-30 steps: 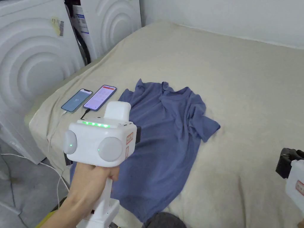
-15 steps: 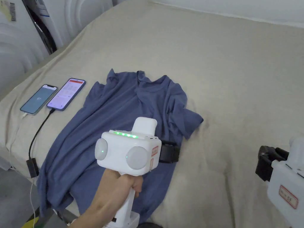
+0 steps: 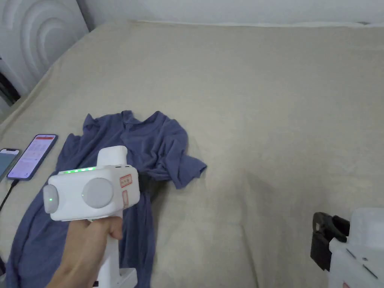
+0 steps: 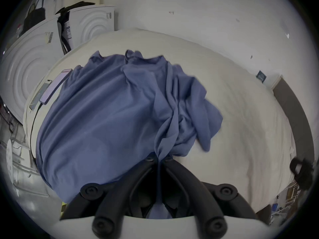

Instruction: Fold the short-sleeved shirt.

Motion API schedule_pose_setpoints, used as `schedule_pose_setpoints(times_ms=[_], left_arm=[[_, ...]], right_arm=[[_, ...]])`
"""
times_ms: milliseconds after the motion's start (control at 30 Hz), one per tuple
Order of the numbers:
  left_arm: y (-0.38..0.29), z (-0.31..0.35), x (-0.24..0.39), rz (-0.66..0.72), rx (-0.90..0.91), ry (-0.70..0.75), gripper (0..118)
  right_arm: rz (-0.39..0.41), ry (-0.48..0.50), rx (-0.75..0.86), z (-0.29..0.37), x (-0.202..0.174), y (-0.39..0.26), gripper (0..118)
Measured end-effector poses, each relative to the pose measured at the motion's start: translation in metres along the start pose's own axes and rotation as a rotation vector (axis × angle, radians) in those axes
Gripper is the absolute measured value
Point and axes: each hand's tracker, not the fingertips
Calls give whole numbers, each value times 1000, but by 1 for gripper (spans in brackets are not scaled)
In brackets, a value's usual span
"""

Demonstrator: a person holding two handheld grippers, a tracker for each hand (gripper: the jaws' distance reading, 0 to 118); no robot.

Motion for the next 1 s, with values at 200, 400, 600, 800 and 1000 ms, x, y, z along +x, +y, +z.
schedule_pose_setpoints(times_ms=[200,400,600,800,1000], left_arm=[[47,31,120,-131,68,-197,1],[58,21,320,-327,72,-499,1],[9,-41,486,-429,-133,-598,1],[-61,-109,524,-540,-342,-477,118],[-42,-44,426,-526,-254,-574,110]], right_arm=[[-55,-168,55,54,62,-19,0],[-183,-333,89,106,125,-34,0],[-250,-478,45,130,174,-53,0],[-295,-483,8,123,192,-63,0],[-275,-397,7,105,170,-56,0]])
